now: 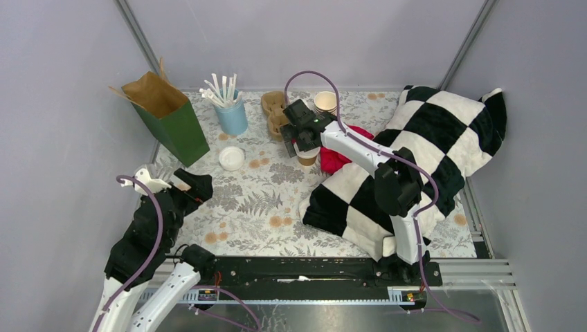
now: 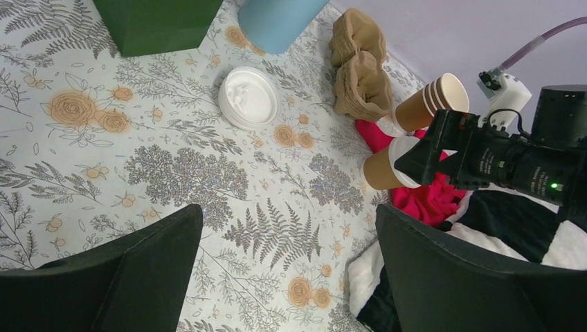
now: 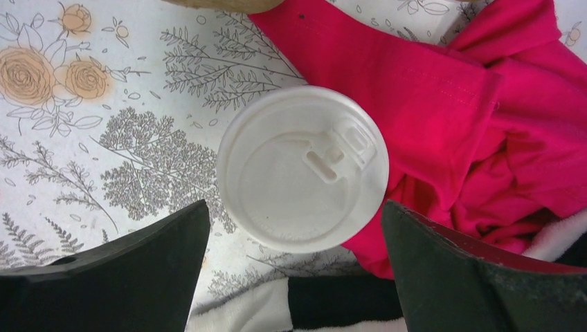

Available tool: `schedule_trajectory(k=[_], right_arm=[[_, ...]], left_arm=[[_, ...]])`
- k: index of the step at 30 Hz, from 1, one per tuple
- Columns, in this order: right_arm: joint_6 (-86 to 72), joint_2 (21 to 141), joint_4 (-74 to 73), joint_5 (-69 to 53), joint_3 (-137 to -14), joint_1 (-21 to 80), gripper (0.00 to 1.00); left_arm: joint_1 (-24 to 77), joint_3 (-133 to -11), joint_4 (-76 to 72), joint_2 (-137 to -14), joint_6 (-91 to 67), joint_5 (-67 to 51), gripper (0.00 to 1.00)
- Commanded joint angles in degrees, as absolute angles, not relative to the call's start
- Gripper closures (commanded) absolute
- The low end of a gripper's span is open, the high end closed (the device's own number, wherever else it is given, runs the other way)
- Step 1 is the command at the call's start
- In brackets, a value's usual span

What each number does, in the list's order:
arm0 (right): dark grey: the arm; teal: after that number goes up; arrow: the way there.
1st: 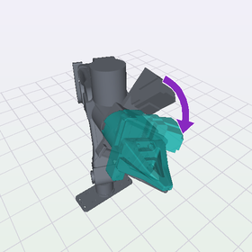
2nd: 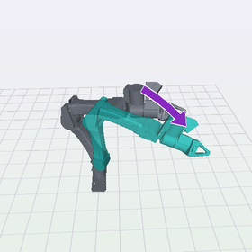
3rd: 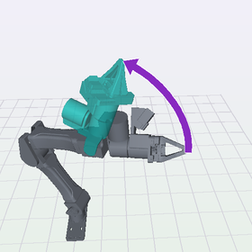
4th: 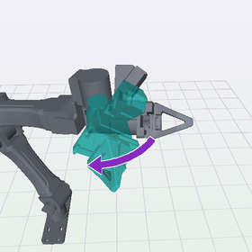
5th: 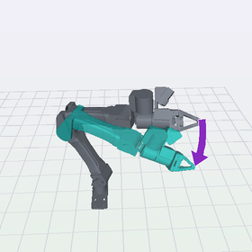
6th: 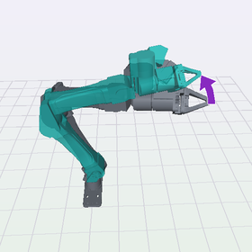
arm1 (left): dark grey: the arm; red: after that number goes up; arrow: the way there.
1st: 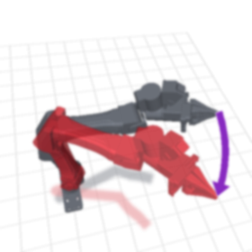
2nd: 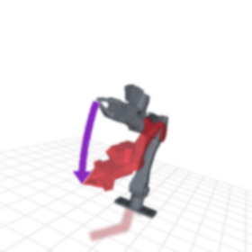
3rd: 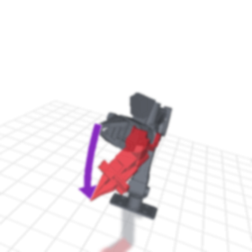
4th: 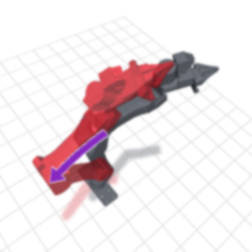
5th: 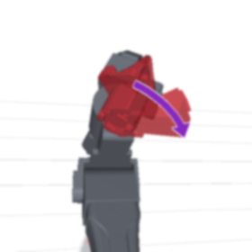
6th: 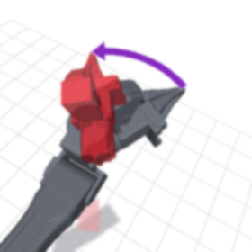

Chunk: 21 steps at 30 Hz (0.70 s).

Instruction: Pack the takeout coffee

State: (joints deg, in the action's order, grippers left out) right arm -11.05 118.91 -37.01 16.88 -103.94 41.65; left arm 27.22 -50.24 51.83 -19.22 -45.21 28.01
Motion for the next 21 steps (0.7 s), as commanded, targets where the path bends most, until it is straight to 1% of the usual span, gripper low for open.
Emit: schedule_trajectory(k=[1, 5, 7, 9, 13, 16, 21], right_arm=[[-10.1, 115.4, -41.5, 15.5, -108.7, 41.6, 0.00], [-10.7, 110.6, -43.7, 13.7, -109.2, 41.9, 0.00], [-11.0, 106.5, -43.9, 11.7, -107.3, 43.2, 0.00], [-11.4, 101.5, -40.6, 7.4, -100.6, 45.1, 0.00], [-15.8, 91.1, -29.7, -2.8, -82.8, 47.4, 0.00], [-19.0, 85.5, -25.6, -5.4, -73.9, 47.4, 0.00], [-20.4, 78.5, -26.4, -4.1, -69.4, 47.4, 0.00]], left_arm=[[27.2, -50.3, 49.3, -20.4, -44.4, 27.5, 0.01], [27.2, -50.3, 49.3, -21.0, -44.4, 27.6, 0.01], [27.2, -50.4, 49.3, -21.4, -44.4, 27.6, 0.01], [27.2, -50.4, 49.3, -21.8, -44.3, 27.5, 0.01], [27.2, -50.5, 49.2, -23.2, -44.1, 27.1, 0.01], [27.2, -50.7, 49.0, -24.8, -43.4, 26.2, 0.01], [27.2, -52.8, 48.4, -28.9, -40.2, 23.1, 0.01]])
